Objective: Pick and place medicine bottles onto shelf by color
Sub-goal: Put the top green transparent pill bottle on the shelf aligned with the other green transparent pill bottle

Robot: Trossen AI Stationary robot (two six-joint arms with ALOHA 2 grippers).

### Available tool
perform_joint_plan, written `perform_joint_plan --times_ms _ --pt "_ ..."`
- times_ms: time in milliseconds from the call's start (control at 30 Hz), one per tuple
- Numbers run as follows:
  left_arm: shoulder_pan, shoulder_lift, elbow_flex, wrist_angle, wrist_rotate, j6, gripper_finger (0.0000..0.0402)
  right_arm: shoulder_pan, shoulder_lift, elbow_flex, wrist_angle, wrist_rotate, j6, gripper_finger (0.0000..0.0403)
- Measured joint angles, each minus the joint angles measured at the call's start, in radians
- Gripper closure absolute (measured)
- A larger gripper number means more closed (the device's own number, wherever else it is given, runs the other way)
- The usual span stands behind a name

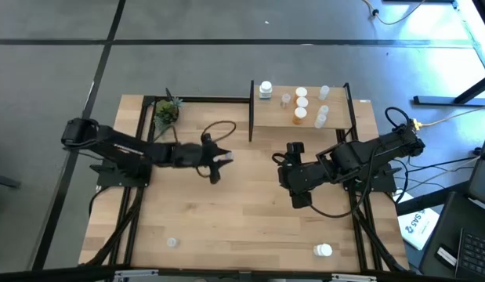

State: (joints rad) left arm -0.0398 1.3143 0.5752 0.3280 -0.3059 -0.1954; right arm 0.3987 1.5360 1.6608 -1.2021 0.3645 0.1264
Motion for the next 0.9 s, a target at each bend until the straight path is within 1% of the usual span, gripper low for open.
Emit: perform_joint_plan --times_ms 67,200,267,333,433,600,767,900 --pt "-0.065 0.014 0.0 0.049 -0.087 0.004 0.0284 0.006 -0.001 0.0 -0.005 0.001 -0.001 0.0106" --pt "-0.179 0.057 0.0 0.194 -0.221 0.02 0.0284 0.024 -0.005 0.0 -0.005 0.007 0.001 0.0106" --pt "-0.222 0.097 0.0 0.277 -0.274 0.03 0.0284 0.032 -0.006 0.0 -0.002 0.008 0.001 0.0106" --pt "-0.256 0.14 0.0 0.371 -0.303 0.047 0.0284 0.04 -0.006 0.0 0.003 0.007 0.001 0.0106" --pt "-0.284 0.208 0.0 0.539 -0.309 0.058 0.0284 0.05 -0.006 0.0 0.021 0.001 0.016 0.0106" --pt "-0.306 0.331 0.0 0.786 -0.308 0.118 0.0284 0.064 -0.006 0.0 0.03 0.0 0.054 0.0106" --pt "-0.305 0.484 0.001 0.994 -0.263 0.12 0.0284 0.073 -0.001 0.0 0.037 0.0 0.052 0.0106" --pt "-0.298 0.574 0.001 1.136 -0.225 0.144 0.0284 0.073 0.002 0.0 0.05 0.0 0.052 0.0106"
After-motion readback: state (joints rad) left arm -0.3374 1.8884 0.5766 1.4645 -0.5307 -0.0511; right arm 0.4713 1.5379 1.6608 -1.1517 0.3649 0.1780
